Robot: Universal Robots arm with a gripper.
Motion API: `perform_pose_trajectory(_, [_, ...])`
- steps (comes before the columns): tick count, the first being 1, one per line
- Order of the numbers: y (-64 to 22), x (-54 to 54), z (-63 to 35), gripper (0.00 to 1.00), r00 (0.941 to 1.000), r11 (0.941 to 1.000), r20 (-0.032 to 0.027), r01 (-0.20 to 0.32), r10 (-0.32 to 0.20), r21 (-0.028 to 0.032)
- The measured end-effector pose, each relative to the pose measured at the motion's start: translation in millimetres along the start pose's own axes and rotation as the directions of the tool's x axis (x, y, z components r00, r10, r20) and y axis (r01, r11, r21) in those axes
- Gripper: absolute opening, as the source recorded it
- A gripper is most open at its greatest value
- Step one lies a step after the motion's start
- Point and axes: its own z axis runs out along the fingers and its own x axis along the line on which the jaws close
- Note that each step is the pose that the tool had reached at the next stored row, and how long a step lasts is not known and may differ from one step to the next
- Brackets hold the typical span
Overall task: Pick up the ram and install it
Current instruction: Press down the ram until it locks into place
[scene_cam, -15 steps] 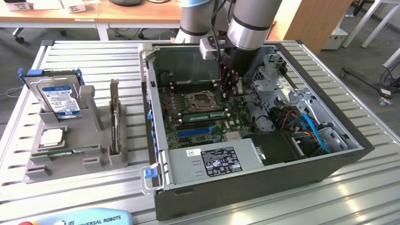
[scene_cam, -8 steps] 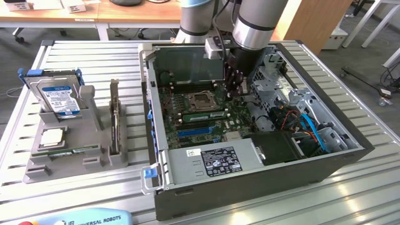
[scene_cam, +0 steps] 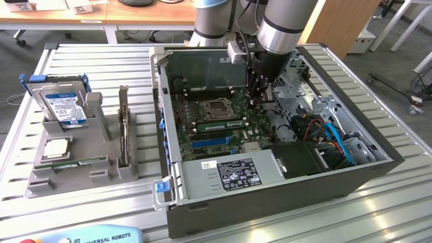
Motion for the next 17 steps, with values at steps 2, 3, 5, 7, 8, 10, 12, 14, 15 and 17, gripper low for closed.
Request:
perform_pose_trajectory(2, [0.0, 0.0, 0.0, 0.1, 1.0, 1.0, 0.0001, 0.0, 0.0, 0.0001])
perform_pose_trajectory(3, [0.0, 0.0, 0.0, 0.1, 1.0, 1.0, 0.0001, 0.0, 0.0, 0.0001])
perform_pose_trajectory(5, [0.0, 0.0, 0.1, 0.1, 1.0, 1.0, 0.0001, 0.0, 0.0, 0.0001])
perform_pose_trajectory(7, [0.0, 0.0, 1.5, 0.1, 1.0, 1.0, 0.0003, 0.0, 0.0, 0.0001])
perform_pose_trajectory(8, [-0.1, 0.1, 2.8, 0.1, 1.0, 1.0, 0.0001, 0.0, 0.0, 0.0])
perform_pose_trajectory(10, [-0.1, 0.3, 5.8, 0.1, 1.0, 1.0, 0.0001, 0.0, 0.0, 0.0])
perform_pose_trajectory(12, [-0.1, 0.4, 8.3, 0.1, 1.0, 1.0, 0.0, 0.0, 0.0, 0.0001])
perform_pose_trajectory(14, [-0.2, 0.5, 10.6, 0.1, 1.0, 1.0, 0.0, 0.0, 0.0, 0.0])
perform_pose_trajectory(15, [-0.2, 0.5, 11.7, 0.1, 1.0, 1.0, 0.0001, 0.0, 0.0, 0.0001])
perform_pose_trajectory(17, [-0.2, 0.6, 13.4, 0.1, 1.0, 1.0, 0.0002, 0.0, 0.0, 0.0001])
